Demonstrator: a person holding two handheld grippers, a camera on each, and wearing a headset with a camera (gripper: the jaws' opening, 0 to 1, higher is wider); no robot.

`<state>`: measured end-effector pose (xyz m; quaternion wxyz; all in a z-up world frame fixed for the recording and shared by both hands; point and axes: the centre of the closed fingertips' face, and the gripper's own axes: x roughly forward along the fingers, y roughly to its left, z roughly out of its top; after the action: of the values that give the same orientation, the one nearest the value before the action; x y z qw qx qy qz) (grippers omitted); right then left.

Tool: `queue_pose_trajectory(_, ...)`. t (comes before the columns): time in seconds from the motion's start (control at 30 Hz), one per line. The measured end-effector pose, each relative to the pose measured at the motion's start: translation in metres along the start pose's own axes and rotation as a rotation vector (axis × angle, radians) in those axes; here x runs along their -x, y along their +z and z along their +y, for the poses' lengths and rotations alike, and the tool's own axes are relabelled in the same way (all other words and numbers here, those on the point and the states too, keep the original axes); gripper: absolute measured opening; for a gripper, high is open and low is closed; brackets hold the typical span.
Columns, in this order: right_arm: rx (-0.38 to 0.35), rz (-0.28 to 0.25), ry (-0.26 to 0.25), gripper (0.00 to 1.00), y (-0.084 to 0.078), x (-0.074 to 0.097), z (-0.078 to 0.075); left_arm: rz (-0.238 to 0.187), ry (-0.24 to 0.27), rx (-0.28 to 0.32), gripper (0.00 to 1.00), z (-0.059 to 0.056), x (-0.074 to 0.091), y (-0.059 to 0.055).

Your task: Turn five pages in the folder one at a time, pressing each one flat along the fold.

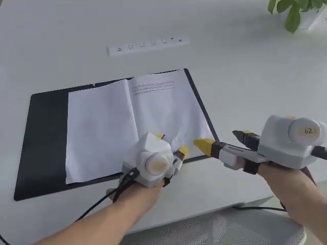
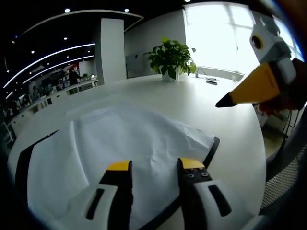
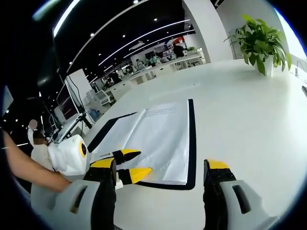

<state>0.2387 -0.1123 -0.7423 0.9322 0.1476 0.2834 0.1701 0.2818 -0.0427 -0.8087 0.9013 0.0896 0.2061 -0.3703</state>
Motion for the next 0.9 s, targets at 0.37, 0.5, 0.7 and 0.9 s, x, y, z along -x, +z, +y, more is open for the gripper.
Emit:
queue_pose_trajectory(0.37, -0.012, -0.012, 0.0, 0.73, 0.0023, 0.0009, 0.0032, -0.003, 0.04, -0.036, 0.24, 0.0082, -0.0015, 0.0001)
queue_pose_trajectory(0.5, -0.01, -0.01, 0.002, 0.73, 0.0022, 0.0001, 0.0037, 0.001, 0.043, -0.039, 0.24, 0.0081, -0.0019, -0.0005)
queue_pose_trajectory(0.7, -0.014, -0.007, 0.007, 0.72, 0.0012, -0.0014, 0.0032, 0.002, 0.049, -0.068, 0.2, 0.0092, -0.0019, -0.0001)
queue_pose_trajectory(0.9, -0.009, 0.018, 0.026, 0.69, -0.0045, -0.0072, 0.0048, 0.002, 0.047, -0.09, 0.13, 0.0086, -0.0025, 0.0002)
